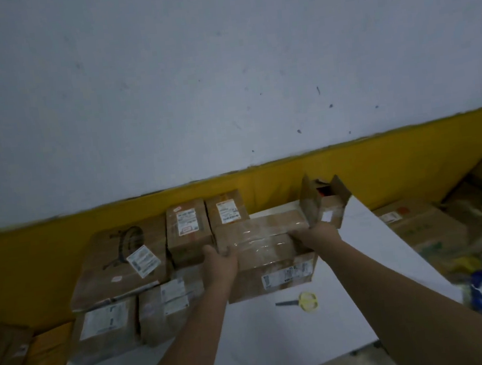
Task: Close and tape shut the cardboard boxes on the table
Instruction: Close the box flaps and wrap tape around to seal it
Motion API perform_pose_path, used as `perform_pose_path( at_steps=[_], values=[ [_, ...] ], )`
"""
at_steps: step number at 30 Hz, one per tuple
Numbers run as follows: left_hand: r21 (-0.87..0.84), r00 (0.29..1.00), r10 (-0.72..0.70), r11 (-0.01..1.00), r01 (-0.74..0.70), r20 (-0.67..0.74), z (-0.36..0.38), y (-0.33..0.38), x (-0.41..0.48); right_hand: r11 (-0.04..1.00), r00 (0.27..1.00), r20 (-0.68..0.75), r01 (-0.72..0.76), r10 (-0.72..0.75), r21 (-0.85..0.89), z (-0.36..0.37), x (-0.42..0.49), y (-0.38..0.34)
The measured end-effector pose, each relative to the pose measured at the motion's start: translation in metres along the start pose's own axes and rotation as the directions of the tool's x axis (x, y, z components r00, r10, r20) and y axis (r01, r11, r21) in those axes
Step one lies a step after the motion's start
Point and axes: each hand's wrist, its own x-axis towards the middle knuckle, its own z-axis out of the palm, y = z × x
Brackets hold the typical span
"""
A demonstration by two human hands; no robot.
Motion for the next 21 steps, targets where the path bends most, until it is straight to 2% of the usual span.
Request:
perform_pose_path(
  at_steps=[7,9,12,13,15,17,19,21],
  values=[
    [0.114,0.994,0.079,0.991,-0.071,-0.071,0.032,0.003,0.033,0.998,0.997,-0.045,0.070,-0.070,-0.009,0.000,0.044,0.009],
    [0.127,0.999,0.046,0.991,-0.044,-0.008,0.038,0.006,0.051,0.998,0.998,-0.015,0.056,-0.057,-0.042,0.002,0.061,0.007],
    [0.066,0.974,0.001,0.998,-0.016,0.225,0.045,0.004,0.077,0.996,0.996,0.076,-0.030,0.037,-0.089,0.007,0.092,0.003],
    [0.054,0.962,0.006,0.998,-0.022,0.272,0.050,-0.002,0.088,0.997,0.991,0.122,-0.040,0.048,-0.063,0.011,0.103,0.003],
    [0.051,0.960,-0.010,0.999,-0.004,0.280,0.055,-0.011,0.099,0.999,0.970,0.241,-0.020,0.009,0.044,0.020,0.125,0.004],
    [0.041,0.968,-0.060,0.998,0.051,0.244,0.060,-0.020,0.107,0.996,0.931,0.353,0.086,-0.091,0.028,0.030,0.141,0.008],
    [0.061,0.971,-0.098,0.994,0.087,0.220,0.068,-0.028,0.111,0.951,0.894,0.412,0.261,-0.174,-0.164,0.042,0.152,0.019],
    [0.102,0.972,-0.129,0.989,0.110,0.194,0.075,-0.035,0.115,0.895,0.882,0.421,0.349,-0.213,-0.279,0.052,0.161,0.030]
  ],
)
